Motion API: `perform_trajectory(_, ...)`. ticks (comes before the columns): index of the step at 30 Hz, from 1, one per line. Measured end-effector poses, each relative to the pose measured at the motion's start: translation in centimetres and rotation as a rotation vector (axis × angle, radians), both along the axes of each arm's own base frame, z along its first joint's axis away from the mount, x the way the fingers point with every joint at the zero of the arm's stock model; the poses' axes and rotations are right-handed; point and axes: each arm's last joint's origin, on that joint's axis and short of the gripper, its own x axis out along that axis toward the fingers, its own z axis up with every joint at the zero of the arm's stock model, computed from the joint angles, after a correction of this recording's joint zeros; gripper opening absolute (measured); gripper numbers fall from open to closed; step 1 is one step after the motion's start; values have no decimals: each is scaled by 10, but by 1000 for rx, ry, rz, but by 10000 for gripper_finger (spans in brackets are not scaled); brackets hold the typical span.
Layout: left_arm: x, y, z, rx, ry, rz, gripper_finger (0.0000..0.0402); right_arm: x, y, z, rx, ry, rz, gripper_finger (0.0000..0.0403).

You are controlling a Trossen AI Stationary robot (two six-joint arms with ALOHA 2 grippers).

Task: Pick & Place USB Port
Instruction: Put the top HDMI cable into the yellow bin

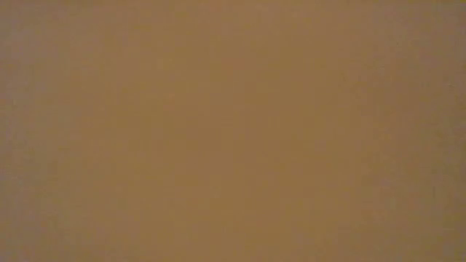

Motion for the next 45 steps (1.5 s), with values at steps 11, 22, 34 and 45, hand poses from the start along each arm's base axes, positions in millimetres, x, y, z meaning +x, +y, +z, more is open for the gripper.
perform_trajectory(11,-1,8,-1,9,24,10,120,24,4,-50,44,92,85,5)
perform_trajectory(22,-2,8,-2,12,41,7,120,27,-4,-37,-104,33,12,5)
perform_trajectory(34,-3,8,-3,15,47,5,120,22,-11,-41,-61,46,-6,4)
perform_trajectory(45,-3,8,-2,16,47,7,120,17,-20,-41,-39,39,-43,21)
